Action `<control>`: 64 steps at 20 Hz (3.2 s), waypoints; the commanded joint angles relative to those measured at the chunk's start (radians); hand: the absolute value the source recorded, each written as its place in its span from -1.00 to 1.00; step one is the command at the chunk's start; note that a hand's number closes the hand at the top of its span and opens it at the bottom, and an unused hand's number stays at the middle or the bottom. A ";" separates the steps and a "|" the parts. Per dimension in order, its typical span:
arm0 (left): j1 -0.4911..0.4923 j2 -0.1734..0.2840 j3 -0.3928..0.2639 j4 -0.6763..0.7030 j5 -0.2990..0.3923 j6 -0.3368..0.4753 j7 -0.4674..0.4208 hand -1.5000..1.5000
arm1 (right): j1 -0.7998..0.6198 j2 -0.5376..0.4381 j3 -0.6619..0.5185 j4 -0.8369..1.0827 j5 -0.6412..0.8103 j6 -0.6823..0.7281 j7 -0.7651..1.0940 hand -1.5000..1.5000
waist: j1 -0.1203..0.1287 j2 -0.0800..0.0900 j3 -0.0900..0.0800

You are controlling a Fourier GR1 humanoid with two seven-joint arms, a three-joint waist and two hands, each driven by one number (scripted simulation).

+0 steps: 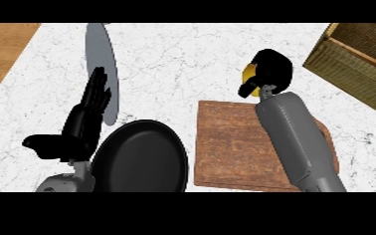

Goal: Pick the lemon from the cutting board and place it in the basket

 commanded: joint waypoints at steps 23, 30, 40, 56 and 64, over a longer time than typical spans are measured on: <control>0.093 0.032 0.057 -0.081 0.021 -0.007 0.044 0.00 | -0.380 -0.085 -0.165 -0.093 0.021 -0.135 0.186 1.00 | -0.074 -0.029 -0.001; 0.065 -0.002 0.053 0.028 -0.003 0.001 -0.063 0.00 | -0.352 -0.155 -0.144 -0.103 0.078 -0.040 0.217 1.00 | -0.076 -0.026 -0.002; 0.088 0.047 0.093 -0.073 0.048 -0.045 0.024 0.00 | -0.207 -0.298 -0.250 -0.143 -0.013 -0.100 0.059 1.00 | -0.074 -0.026 -0.001; 0.104 0.004 0.043 -0.080 -0.011 -0.024 0.007 0.00 | -0.189 -0.419 -0.337 0.159 -0.098 -0.145 -0.167 1.00 | -0.061 -0.021 -0.001; 0.141 0.011 0.073 -0.068 0.014 -0.043 -0.022 0.00 | -0.029 -0.399 -0.347 0.060 -0.140 -0.214 -0.200 1.00 | -0.074 -0.026 -0.002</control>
